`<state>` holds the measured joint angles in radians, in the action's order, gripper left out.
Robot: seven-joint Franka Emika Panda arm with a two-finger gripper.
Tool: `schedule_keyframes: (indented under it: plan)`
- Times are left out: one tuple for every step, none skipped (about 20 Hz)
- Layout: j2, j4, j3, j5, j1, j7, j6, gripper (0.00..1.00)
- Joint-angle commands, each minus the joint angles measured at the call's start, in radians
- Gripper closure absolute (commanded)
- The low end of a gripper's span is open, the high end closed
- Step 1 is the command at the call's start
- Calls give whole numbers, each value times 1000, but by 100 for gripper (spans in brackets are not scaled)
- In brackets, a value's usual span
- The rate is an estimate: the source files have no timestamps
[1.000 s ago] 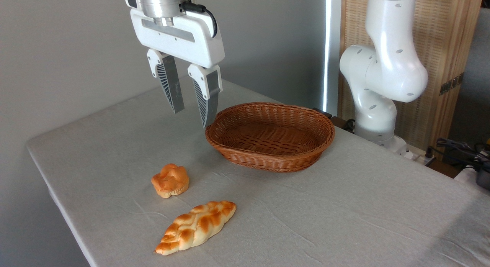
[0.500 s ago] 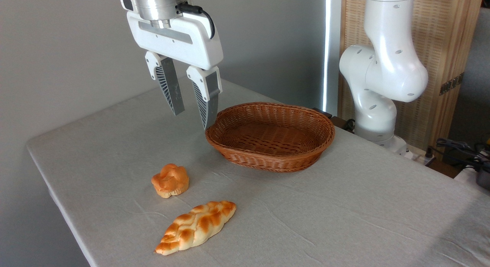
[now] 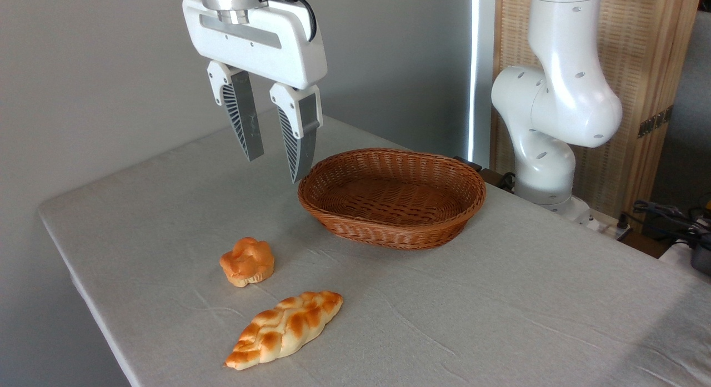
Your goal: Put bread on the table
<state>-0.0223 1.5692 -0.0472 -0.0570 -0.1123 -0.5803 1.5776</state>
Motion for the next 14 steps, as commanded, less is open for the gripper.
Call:
schedule_keyframes:
  plan:
    - [16, -34, 50, -21, 51, -21, -33, 0]
    - [16, -34, 50, -20, 52, -22, -33, 0]
    - [15, -34, 50, -17, 52, -29, -33, 0]
    - [15, -34, 50, -17, 51, -48, -33, 0]
    - [15, -34, 50, -15, 51, -61, -33, 0]
    - [15, -32, 50, -14, 51, -62, -31, 0]
    - [15, -34, 50, -14, 51, -62, -31, 0]
    - [15, -32, 50, -12, 51, -64, -30, 0]
    - [15, -32, 50, -12, 51, -64, -28, 0]
    - [15, -32, 50, -12, 51, -64, -25, 0]
    - [15, -32, 50, -10, 51, -64, -24, 0]
    - [15, -31, 50, -10, 51, -64, -19, 0]
    - [15, -32, 50, -10, 51, -64, -18, 0]
    - [15, -31, 50, -12, 51, -64, -18, 0]
